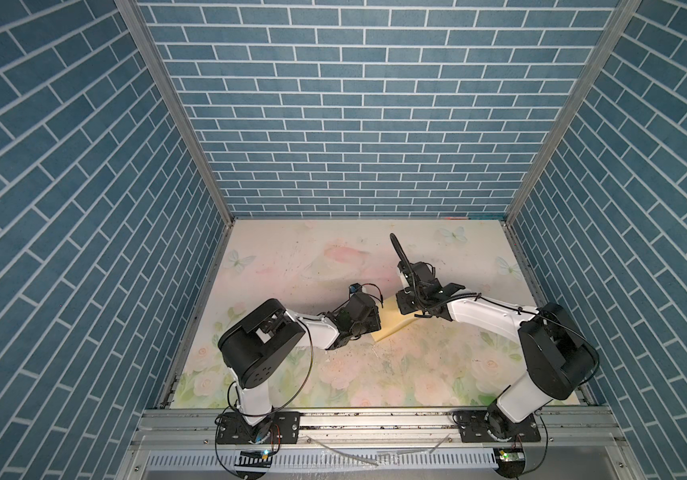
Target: Place the letter into the envelope and seal it
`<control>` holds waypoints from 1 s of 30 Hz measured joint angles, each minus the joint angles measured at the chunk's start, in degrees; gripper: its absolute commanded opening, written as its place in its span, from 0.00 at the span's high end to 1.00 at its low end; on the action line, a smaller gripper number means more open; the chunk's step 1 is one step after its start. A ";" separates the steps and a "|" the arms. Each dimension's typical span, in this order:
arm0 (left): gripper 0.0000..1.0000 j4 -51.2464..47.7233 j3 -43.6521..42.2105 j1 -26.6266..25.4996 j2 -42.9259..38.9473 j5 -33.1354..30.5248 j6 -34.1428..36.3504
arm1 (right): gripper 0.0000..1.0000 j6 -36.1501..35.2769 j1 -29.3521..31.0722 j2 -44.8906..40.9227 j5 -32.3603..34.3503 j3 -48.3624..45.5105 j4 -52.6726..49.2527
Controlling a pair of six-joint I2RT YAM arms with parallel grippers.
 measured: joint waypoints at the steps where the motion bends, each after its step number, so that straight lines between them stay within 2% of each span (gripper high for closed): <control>1: 1.00 0.00 0.00 0.00 0.00 0.00 0.00 | 1.00 0.00 -0.33 0.09 0.07 0.00 0.11; 13: 1.00 -0.02 0.00 0.00 0.00 -0.02 0.00 | 1.00 0.04 -4.00 0.13 0.26 -0.39 1.25; 20: 1.00 -0.04 0.02 0.00 0.00 -0.02 0.02 | 1.00 0.50 -5.03 -1.11 -2.19 -1.77 2.54; 30: 1.00 -0.07 0.02 0.00 -0.02 0.00 0.02 | 1.00 2.78 -6.60 -14.91 -4.66 -5.70 7.19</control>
